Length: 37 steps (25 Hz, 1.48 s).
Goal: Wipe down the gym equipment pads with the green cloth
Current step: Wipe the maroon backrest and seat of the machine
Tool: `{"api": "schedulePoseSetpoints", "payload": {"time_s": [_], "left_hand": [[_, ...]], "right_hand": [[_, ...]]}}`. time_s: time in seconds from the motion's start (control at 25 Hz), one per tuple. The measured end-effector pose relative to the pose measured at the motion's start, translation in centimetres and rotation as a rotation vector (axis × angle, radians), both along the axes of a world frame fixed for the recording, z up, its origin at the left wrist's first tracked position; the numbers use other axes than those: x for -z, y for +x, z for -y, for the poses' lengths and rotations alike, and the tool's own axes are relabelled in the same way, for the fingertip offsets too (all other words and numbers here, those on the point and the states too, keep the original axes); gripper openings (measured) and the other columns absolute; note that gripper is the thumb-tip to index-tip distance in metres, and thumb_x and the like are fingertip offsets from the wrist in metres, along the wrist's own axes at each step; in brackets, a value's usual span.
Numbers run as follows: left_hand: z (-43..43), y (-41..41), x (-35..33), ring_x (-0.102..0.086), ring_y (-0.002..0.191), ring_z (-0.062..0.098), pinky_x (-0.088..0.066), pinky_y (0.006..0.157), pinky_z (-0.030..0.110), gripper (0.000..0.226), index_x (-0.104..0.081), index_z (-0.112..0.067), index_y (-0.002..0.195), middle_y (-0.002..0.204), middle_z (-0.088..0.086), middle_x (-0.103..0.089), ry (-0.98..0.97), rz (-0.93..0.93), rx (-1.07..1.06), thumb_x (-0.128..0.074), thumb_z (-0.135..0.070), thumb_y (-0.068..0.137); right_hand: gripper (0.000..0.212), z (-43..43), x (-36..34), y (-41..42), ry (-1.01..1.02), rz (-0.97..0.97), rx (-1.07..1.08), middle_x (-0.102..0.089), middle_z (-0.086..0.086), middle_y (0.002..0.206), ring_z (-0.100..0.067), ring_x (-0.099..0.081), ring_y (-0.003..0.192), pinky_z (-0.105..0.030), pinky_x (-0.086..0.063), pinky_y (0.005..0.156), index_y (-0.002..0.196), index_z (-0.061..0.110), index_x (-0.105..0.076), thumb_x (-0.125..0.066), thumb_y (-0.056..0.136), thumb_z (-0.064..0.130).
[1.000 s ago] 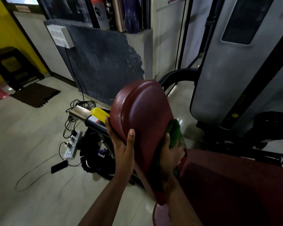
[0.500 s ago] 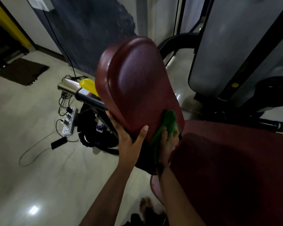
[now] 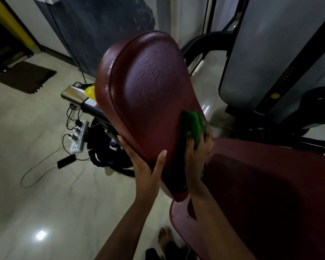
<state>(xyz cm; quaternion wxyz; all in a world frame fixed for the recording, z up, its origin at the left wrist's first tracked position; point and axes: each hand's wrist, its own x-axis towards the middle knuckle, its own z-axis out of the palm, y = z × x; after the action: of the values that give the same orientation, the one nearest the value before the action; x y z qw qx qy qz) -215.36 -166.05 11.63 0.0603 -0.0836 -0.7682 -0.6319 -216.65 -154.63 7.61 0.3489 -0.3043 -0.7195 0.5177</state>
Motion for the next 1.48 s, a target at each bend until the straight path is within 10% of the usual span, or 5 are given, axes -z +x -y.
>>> {"api": "schedulePoseSetpoints", "payload": {"time_s": [0.4, 0.68, 0.96, 1.32, 1.48], "left_hand": [[-0.1, 0.0, 0.5, -0.007, 0.128, -0.029, -0.019, 0.100, -0.005, 0.094, 0.023, -0.054, 0.126, 0.138, -0.041, 0.011, 0.019, -0.004, -0.001, -0.056, -0.044, 0.077], [0.0, 0.0, 0.5, -0.006, 0.137, -0.016, -0.018, 0.106, -0.001, 0.096, 0.022, -0.053, 0.129, 0.151, -0.019, 0.015, 0.043, 0.033, 0.022, -0.061, -0.032, 0.085], [1.3, 1.1, -1.4, -0.009, 0.145, 0.009, -0.018, 0.119, 0.034, 0.095, 0.019, -0.052, 0.134, 0.158, -0.006, 0.008, -0.065, 0.060, 0.079, -0.060, -0.029, 0.087], [6.9, 4.2, -2.5, -0.042, 0.129, 0.010, -0.037, 0.102, 0.012, 0.057, -0.026, -0.024, 0.144, 0.143, -0.007, -0.039, -0.113, 0.247, 0.345, -0.050, -0.025, 0.093], [10.4, 4.8, 0.7, -0.044, 0.128, 0.023, -0.039, 0.106, 0.041, 0.046, -0.042, -0.021, 0.137, 0.139, 0.009, -0.044, -0.363, 0.381, 0.486, -0.048, -0.034, 0.093]], "right_hand": [[0.050, -7.0, 6.8, -1.4, -0.413, 0.376, 0.177, -0.039, -0.022, 0.141, -0.035, -0.034, 0.132, -0.038, -0.025, 0.108, 0.137, 0.006, -0.040, -0.037, 0.097, 0.036], [0.069, 0.7, 11.4, 5.7, -0.776, 0.424, 0.101, -0.039, -0.007, 0.145, -0.033, -0.039, 0.132, -0.045, -0.030, 0.112, 0.144, 0.034, -0.021, -0.037, 0.085, 0.068], [0.050, 4.1, 6.2, 12.4, -0.606, 0.579, -0.101, -0.051, -0.014, 0.133, -0.033, -0.048, 0.122, -0.039, -0.038, 0.105, 0.140, 0.015, -0.036, -0.042, 0.096, 0.038], [0.049, 3.0, 0.5, 18.7, -0.348, 0.587, -0.167, -0.049, -0.010, 0.137, -0.027, -0.047, 0.124, -0.029, -0.036, 0.102, 0.141, 0.017, -0.032, -0.047, 0.096, 0.027], [0.049, 4.2, -1.1, 21.0, -0.305, 0.622, -0.162, -0.049, -0.006, 0.136, -0.023, -0.048, 0.122, -0.025, -0.036, 0.100, 0.140, 0.019, -0.034, -0.048, 0.095, 0.031]]}}
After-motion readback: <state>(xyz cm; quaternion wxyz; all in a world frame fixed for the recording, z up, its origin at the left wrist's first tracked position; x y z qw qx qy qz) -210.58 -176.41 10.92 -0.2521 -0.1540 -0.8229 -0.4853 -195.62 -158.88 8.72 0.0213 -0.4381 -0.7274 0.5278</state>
